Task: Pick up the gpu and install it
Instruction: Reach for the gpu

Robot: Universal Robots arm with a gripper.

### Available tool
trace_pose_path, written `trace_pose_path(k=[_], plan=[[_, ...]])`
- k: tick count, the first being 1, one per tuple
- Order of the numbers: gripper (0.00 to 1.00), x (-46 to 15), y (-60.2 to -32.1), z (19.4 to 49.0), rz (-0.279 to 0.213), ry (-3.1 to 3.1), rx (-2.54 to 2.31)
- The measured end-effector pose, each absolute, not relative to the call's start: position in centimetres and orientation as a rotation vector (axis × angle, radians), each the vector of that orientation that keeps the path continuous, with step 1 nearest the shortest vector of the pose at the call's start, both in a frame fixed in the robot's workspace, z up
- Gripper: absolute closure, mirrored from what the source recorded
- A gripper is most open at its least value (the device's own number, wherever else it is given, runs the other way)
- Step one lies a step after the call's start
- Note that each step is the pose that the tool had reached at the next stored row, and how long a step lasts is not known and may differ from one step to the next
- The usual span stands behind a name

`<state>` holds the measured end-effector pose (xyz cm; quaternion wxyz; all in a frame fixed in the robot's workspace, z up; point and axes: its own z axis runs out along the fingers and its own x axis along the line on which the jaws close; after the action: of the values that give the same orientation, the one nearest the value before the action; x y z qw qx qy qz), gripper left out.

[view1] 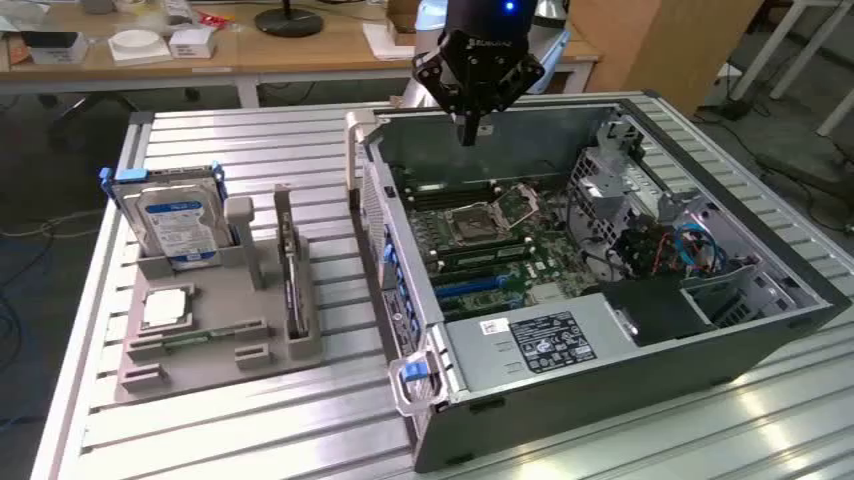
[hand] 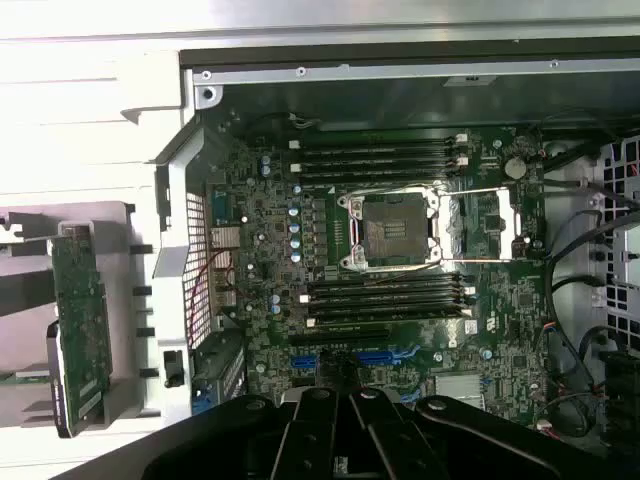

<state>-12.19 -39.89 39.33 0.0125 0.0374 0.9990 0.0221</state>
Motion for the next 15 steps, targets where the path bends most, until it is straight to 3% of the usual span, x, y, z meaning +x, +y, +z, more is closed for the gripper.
trace_pose_path(k=[15], plan=[[0.90,-12.63,-39.89,39.33,0.069,3.114,0.117]])
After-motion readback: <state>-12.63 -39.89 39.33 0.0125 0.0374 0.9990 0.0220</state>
